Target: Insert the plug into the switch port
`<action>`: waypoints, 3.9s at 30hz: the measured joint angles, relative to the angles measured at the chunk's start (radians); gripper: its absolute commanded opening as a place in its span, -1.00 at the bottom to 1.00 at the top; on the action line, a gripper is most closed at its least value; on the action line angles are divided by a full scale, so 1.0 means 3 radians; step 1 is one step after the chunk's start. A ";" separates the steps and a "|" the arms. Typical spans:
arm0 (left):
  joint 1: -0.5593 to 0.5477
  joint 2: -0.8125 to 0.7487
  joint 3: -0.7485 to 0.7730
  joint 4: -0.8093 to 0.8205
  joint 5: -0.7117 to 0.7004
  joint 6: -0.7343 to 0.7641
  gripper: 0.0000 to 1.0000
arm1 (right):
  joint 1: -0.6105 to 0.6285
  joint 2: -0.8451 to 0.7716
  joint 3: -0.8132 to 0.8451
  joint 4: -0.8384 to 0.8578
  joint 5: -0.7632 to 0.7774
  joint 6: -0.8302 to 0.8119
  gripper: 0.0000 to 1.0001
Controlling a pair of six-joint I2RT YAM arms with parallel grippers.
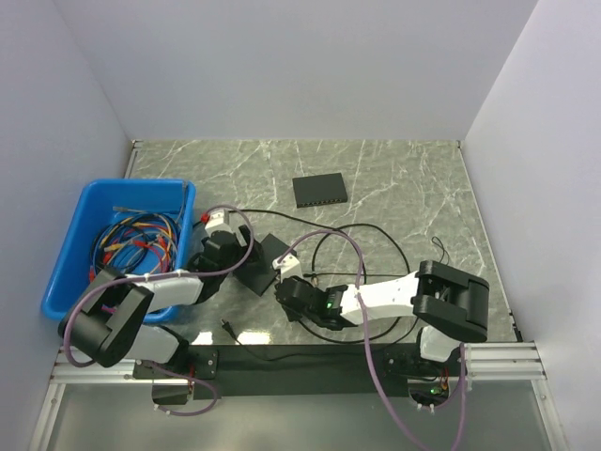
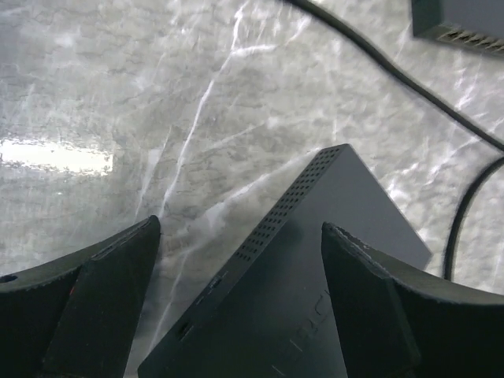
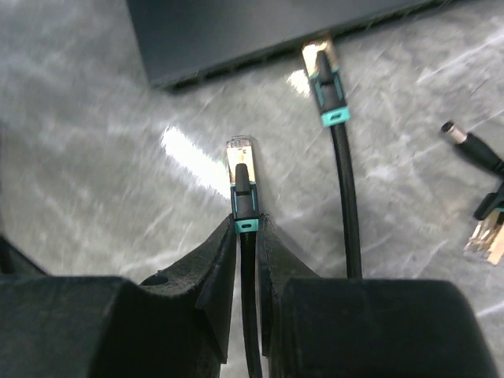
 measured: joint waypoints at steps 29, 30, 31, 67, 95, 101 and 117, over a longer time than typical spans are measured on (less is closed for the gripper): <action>0.0001 0.0473 -0.0543 0.1761 0.0437 -0.0191 0.73 | 0.0009 0.0224 0.0145 0.0300 0.0209 0.0034 -1.00; 0.0001 0.0473 -0.0544 0.1764 0.0439 -0.0189 0.73 | 0.0009 0.0224 0.0156 0.0300 0.0207 0.0031 -1.00; 0.0001 0.0473 -0.0546 0.1766 0.0441 -0.0191 0.73 | 0.0015 0.0224 0.0167 0.0295 0.0209 0.0023 -1.00; 0.0097 0.0551 -0.0465 0.1734 0.0690 -0.0081 0.72 | 0.0103 0.0446 0.0300 0.0347 0.0427 -0.0057 -1.00; 0.0132 0.1110 -0.0104 0.2065 0.1137 0.0094 0.67 | 0.0203 0.0646 0.0481 0.0371 0.0754 -0.0441 -1.00; 0.0161 0.1183 -0.0149 0.2234 0.1184 0.0088 0.66 | 0.0211 0.0690 0.0576 0.0256 0.0782 -0.0441 -1.00; 0.0182 0.0996 -0.0175 0.1987 0.1064 0.0094 0.64 | 0.0234 0.0754 0.0680 0.0164 0.0821 -0.0441 -1.00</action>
